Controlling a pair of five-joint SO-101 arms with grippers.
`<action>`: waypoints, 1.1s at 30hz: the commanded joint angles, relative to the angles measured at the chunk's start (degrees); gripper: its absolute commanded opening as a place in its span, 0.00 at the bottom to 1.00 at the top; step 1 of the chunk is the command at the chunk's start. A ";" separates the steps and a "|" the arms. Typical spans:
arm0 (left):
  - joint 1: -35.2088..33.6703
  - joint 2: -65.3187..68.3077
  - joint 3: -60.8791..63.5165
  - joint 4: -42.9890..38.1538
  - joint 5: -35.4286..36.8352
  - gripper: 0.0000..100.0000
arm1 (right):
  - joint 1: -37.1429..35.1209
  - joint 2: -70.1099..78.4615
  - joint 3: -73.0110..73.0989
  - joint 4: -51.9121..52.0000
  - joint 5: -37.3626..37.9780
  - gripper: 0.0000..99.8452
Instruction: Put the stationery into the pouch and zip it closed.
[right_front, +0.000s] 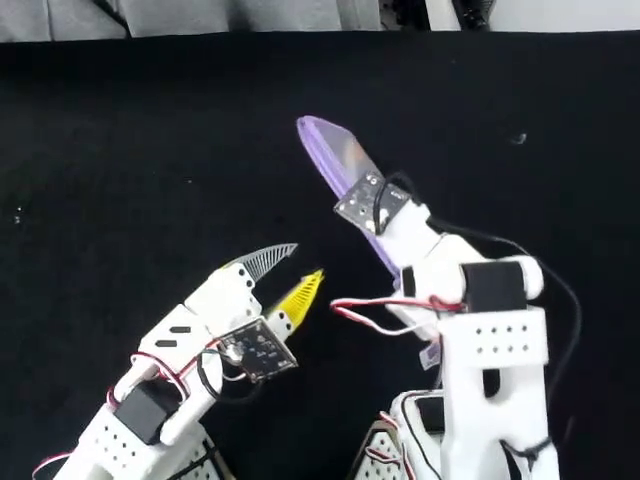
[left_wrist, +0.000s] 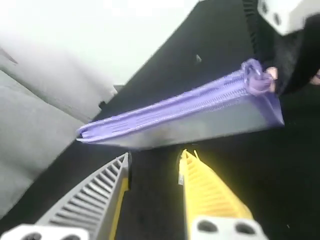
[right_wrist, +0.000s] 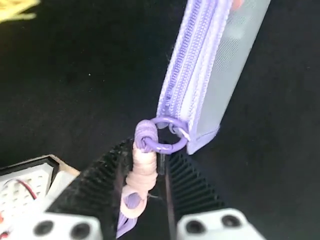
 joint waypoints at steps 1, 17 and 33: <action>0.75 3.34 -2.86 -2.20 -0.44 0.17 | -0.70 -2.07 -0.92 0.88 -1.49 0.01; 7.60 47.38 -38.55 7.91 -4.40 0.17 | -0.70 1.01 4.09 -3.16 -1.05 0.01; 8.66 53.54 -32.04 -9.85 -8.97 0.17 | -0.35 0.92 4.26 -2.81 -1.41 0.01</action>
